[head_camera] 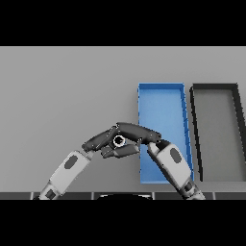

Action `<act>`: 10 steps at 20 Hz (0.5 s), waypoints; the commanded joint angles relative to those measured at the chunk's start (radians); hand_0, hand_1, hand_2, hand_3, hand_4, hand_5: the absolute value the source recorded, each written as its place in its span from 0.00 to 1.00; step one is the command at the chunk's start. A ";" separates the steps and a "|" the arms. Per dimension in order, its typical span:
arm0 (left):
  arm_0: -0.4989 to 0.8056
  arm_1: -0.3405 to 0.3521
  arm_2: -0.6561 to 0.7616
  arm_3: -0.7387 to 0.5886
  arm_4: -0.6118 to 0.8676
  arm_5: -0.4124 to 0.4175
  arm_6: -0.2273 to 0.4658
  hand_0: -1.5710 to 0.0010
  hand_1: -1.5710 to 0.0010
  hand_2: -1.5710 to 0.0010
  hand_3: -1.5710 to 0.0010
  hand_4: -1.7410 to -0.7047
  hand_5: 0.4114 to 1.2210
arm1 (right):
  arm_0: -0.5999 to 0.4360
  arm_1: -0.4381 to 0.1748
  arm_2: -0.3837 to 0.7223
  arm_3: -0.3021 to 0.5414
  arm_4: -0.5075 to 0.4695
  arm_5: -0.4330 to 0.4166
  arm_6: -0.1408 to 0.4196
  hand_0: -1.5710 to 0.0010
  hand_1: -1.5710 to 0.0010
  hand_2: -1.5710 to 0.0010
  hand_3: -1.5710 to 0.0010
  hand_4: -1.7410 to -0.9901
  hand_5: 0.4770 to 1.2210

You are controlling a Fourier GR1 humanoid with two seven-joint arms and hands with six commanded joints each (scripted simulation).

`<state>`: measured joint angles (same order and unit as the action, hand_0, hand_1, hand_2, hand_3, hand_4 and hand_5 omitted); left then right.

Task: Pick up the blue pipe and place it into the blue bin.

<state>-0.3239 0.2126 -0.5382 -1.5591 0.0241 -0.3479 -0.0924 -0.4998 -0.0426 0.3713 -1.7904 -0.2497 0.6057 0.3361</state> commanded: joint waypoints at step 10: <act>0.018 -0.019 0.010 0.024 0.030 0.054 0.097 0.98 0.99 0.99 0.99 0.85 0.25 | 0.008 0.078 -0.056 0.009 0.059 0.035 0.034 0.00 0.00 0.00 0.00 0.33 1.00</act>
<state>-0.3059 0.1938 -0.5279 -1.5350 0.0541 -0.2933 0.0041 -0.4920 0.0356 0.3149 -1.7813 -0.1895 0.6417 0.3749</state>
